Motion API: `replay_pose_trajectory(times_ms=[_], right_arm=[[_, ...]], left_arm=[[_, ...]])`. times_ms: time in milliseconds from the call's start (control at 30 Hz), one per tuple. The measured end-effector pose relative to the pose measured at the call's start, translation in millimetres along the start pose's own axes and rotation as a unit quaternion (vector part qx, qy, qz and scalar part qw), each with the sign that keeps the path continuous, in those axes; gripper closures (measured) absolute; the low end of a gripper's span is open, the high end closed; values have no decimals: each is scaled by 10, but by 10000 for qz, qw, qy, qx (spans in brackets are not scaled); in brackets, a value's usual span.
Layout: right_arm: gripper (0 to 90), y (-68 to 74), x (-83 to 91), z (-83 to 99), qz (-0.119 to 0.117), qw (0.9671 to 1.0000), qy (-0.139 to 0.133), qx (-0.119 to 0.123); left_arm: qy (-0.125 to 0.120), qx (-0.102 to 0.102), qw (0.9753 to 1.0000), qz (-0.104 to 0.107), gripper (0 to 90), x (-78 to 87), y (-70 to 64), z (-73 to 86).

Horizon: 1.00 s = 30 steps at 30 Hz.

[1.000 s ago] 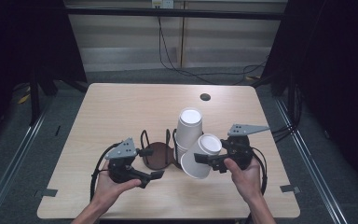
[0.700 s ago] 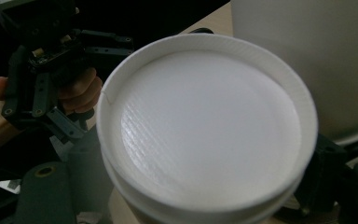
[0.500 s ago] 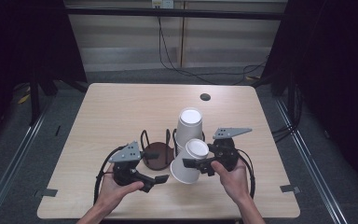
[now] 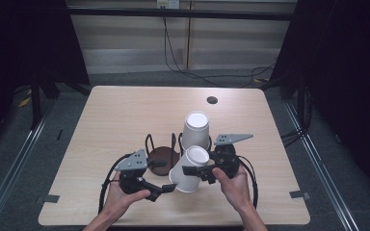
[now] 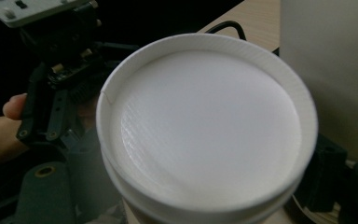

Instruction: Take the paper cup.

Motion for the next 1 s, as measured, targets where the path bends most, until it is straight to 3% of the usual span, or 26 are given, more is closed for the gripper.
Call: replay_pose_trajectory(times_ms=[167, 267, 300, 433, 633, 767, 1000], right_arm=[[224, 31, -25, -4, -30, 10000, 4, 6], [225, 59, -63, 4, -41, 10000, 37, 36], [225, 78, -87, 2, -42, 10000, 23, 61], [226, 114, -119, -8, -57, 9999, 40, 126], [229, 154, -164, 13, -137, 9998, 85, 134], [230, 182, -195, 17, -161, 9997, 115, 150], [230, 196, -206, 21, -224, 9996, 104, 126]], left_arm=[[22, 42, 10000, -34, 158, -29, 11, 16], [-15, 30, 10000, 71, 158, -54, -1, 16], [18, 80, 10000, -14, 157, -94, 10, 29], [107, -4, 9999, -11, 143, -151, -8, 60], [163, 190, 9996, 86, 78, -258, -17, 114], [233, 102, 9997, 22, 74, -309, -36, 131], [241, 193, 9995, 39, 55, -339, -34, 158]])
Point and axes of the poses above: each handheld gripper's, and its own axes: x roughly backward along the jaws, z roughly out of its underside, y roughly to its left, the point moved 9 cm from there along -x, roughly forward along the jaws, and after that the axes turned 2 degrees about -y, right-handed, at the moved point
